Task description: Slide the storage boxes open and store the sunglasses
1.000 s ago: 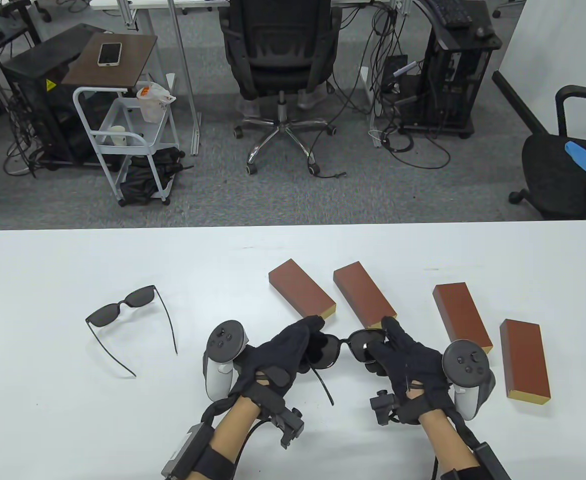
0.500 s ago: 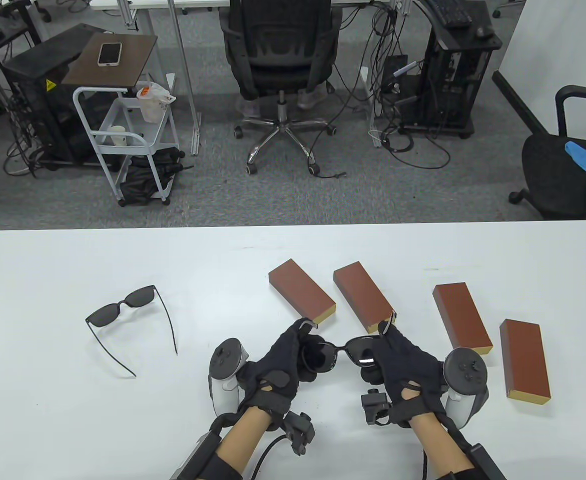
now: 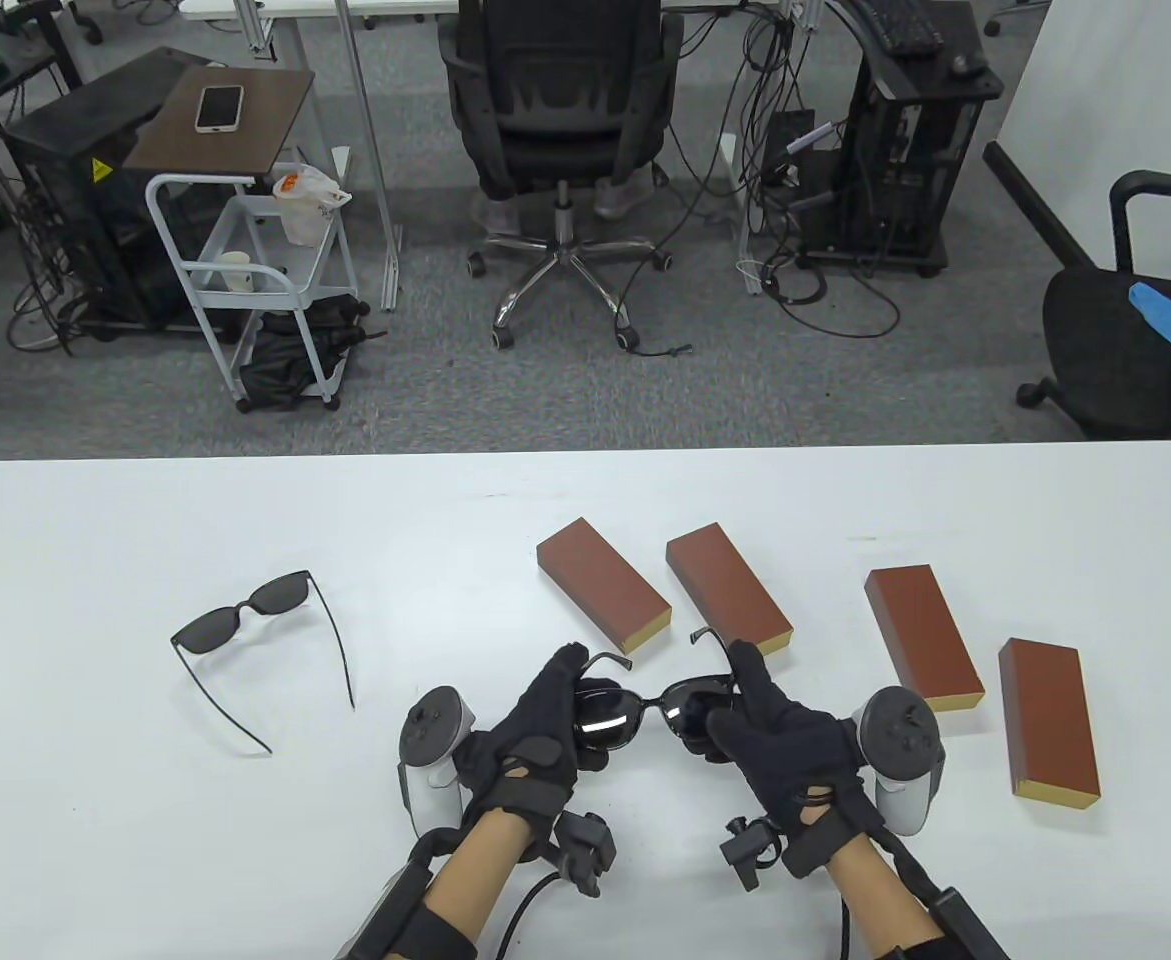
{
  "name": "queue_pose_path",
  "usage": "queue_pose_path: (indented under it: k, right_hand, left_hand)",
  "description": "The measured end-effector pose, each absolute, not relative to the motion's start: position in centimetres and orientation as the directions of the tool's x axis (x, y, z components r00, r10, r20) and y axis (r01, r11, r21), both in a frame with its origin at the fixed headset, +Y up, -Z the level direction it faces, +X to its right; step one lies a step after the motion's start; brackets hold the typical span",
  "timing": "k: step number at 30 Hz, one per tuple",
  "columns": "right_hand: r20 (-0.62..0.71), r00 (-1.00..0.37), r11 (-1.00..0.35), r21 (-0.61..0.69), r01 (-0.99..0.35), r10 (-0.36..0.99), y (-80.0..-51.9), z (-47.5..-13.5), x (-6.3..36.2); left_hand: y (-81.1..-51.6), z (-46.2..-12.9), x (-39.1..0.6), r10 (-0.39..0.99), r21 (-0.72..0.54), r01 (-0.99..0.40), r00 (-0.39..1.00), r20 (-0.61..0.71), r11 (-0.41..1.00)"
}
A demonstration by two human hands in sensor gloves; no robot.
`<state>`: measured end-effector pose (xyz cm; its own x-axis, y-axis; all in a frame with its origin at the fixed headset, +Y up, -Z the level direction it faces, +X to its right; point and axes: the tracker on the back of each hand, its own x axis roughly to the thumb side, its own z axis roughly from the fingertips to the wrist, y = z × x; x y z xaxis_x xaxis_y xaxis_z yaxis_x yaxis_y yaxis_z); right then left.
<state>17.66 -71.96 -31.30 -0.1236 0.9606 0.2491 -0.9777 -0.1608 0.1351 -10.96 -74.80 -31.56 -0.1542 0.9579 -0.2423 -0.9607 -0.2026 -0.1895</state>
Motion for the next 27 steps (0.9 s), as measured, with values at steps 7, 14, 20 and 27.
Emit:
queue_pose_path:
  k: [7,14,20,27]
  right_hand:
    - [0.189,-0.045,-0.062,0.083,-0.995,0.981,-72.9,-31.3,18.2]
    - [0.12,-0.031,-0.036,0.035,-0.999,0.992,-73.4,-31.4,18.8]
    - [0.074,-0.011,-0.013,0.028,-1.0,0.997,-73.7,-31.4,18.8]
    - [0.032,-0.013,-0.013,-0.004,-1.0,0.999,-73.9,-31.4,19.1]
  left_hand:
    - [-74.2,-31.4,-10.8,0.974,-0.186,-0.976,-0.072,-0.215,-0.114]
    - [-74.1,-31.6,-11.0,0.98,-0.163,-0.986,-0.001,-0.2,-0.034]
    - [-74.0,-31.7,-11.3,0.982,-0.139,-0.99,0.01,-0.188,-0.016]
    - [-73.9,-31.5,-11.2,0.984,-0.111,-0.993,-0.01,-0.178,-0.03]
